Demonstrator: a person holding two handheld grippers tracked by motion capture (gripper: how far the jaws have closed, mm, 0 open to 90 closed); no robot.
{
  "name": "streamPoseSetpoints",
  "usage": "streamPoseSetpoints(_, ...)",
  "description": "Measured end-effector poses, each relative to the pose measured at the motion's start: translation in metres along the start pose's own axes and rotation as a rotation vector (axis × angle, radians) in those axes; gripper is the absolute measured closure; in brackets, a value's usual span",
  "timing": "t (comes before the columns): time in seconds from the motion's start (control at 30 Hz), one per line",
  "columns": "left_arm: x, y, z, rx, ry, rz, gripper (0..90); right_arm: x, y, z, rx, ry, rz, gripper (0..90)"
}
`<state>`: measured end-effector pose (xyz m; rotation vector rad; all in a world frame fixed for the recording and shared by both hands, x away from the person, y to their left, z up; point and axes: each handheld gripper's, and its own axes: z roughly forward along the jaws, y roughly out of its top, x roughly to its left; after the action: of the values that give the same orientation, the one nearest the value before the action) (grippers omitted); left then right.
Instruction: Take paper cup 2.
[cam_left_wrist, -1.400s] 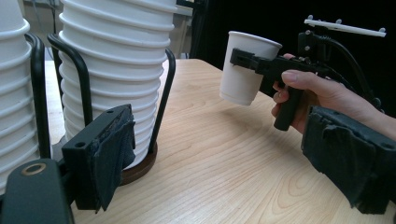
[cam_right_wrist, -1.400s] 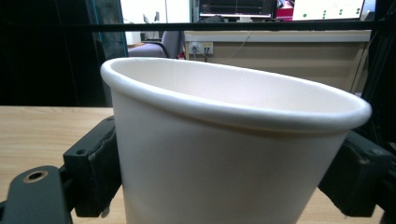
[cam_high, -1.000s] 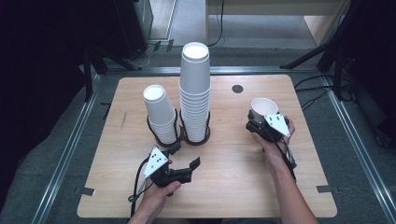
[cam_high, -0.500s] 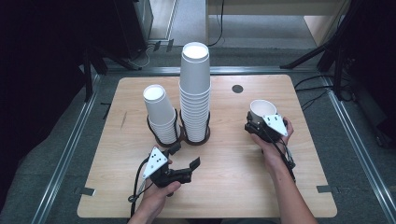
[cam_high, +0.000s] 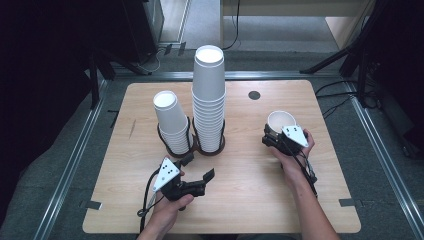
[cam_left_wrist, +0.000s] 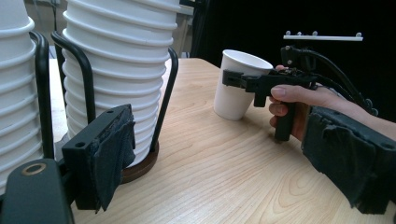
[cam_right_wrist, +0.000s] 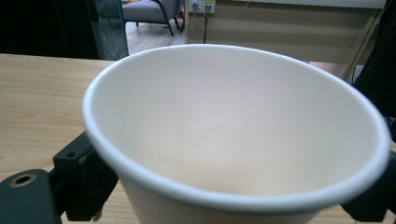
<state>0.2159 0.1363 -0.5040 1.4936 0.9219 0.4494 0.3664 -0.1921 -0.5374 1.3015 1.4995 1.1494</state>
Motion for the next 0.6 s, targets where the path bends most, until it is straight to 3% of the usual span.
streamPoseSetpoints(0.17,0.000,0.000,0.000,0.001,0.000,0.000,10.0,-0.001,0.001,-0.003,0.016,0.038,-0.001,0.0)
streamPoseSetpoints(0.6,0.001,0.000,0.001,-0.001,0.008,-0.003,9.7,-0.007,-0.006,-0.024,0.024,0.082,-0.012,0.0)
